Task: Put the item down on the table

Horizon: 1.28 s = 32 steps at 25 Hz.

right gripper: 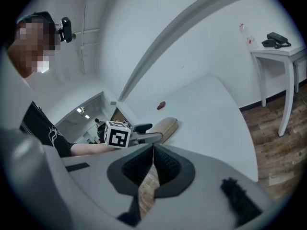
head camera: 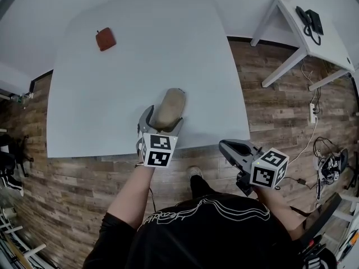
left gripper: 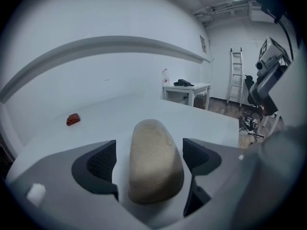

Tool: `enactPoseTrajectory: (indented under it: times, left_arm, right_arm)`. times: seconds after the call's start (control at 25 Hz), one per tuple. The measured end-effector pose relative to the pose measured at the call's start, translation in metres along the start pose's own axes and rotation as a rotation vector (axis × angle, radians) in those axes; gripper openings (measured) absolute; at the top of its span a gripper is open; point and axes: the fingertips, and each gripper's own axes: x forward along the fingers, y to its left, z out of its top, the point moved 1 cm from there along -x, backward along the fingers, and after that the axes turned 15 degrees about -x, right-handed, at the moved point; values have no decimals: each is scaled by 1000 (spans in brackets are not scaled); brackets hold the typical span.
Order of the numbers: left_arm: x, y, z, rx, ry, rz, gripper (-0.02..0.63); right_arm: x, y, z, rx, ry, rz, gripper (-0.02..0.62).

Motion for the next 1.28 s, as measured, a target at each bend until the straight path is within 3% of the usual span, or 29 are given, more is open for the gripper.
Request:
enactPoseTrajectory:
  times: [0.32,0.56,0.64,0.84,1.0,1.28]
  left_arm:
    - [-104,-29,4,-147,-56,-74,420]
    - [-231,-84,-10,-159,-120,-188,386]
    - [-277,-100,-17,-163,-135,-232,348]
    - [-377,-146,-37,-165,-147,-365,169]
    - [-437,-176,-48,-130,-190,-415,6]
    - [-470,-207,-60,-90,-202,-477,5]
  right_arm:
    - [-26,76,-6,-89,-52,77,8]
    - [-58,169,-9,-168,-118,115,8]
    - [-69,204,-8,-196,-154,126,8]
    - [-107,286,-19,-285,-217,170,8]
    - [-134,332,-29,-323,-239,181,8]
    - [-159,360,-38,-353,-227,135,8]
